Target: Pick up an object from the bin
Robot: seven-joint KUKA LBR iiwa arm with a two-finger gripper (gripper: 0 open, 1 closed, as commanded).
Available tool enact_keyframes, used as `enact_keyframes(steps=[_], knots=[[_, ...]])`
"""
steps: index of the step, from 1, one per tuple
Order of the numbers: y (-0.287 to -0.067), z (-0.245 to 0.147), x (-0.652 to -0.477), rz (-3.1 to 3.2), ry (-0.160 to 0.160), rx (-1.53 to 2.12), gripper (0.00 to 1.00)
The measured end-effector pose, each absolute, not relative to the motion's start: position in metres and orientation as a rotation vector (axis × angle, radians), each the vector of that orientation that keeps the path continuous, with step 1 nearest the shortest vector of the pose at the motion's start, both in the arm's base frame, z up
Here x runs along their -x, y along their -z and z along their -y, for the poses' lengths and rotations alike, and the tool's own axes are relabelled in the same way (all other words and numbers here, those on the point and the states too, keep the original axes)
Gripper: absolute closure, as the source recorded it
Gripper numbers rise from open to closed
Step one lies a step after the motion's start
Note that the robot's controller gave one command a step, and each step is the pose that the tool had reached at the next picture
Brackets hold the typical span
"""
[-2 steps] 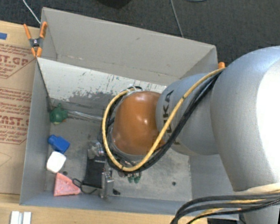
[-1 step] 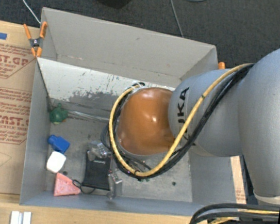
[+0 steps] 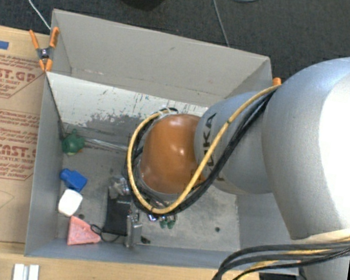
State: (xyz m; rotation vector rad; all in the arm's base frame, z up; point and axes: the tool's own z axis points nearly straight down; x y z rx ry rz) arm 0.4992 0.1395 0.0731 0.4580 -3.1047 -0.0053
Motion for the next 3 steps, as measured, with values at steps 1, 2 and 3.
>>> enact_keyframes(steps=[1,2,3], knots=[[-0.07,-0.134,-0.512,3.009,0.004,-0.912,0.0],[-0.073,-0.14,-0.499,3.104,0.007,-0.459,1.0],[-0.073,-0.14,-0.499,3.104,0.007,-0.459,1.0]])
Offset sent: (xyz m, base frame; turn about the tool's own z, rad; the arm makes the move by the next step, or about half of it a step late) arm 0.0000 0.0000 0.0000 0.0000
